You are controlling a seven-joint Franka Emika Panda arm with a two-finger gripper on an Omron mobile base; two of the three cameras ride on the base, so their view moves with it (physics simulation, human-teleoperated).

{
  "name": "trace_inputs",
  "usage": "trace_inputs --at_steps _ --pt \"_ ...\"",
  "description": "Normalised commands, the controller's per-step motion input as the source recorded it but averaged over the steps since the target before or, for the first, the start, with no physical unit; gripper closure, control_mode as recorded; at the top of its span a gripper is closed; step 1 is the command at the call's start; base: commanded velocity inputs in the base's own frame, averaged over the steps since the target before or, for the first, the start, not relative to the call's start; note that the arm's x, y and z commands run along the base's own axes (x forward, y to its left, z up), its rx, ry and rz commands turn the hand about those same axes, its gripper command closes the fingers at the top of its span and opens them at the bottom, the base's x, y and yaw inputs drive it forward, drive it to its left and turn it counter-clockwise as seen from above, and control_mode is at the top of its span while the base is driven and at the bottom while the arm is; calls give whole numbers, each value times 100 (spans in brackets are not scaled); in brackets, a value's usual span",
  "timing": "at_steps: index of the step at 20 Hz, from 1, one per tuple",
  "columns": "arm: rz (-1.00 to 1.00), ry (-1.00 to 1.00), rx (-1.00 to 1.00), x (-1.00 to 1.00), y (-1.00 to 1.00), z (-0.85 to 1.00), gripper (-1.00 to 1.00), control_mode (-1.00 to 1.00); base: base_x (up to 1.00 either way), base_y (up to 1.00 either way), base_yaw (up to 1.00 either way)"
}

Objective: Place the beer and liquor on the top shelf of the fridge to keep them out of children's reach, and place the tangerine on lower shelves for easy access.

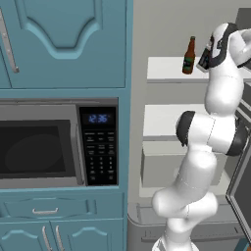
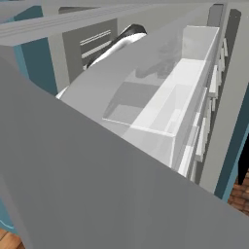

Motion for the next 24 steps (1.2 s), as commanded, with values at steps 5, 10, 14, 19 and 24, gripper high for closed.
trace_inputs --at_steps 5,10,14,19,24 --pt "4 1 -13 -5 51 0 -100 -100 0 0 0" --pt "1 2 -8 0 32 0 -100 -100 0 0 0" --pt "3 0 -10 -52 2 0 -100 -100 0 0 0" --pt "1 0 -13 -91 16 -2 -100 -100 0 0 0" --pt "0 5 -16 -98 77 -20 -100 -100 0 0 0"
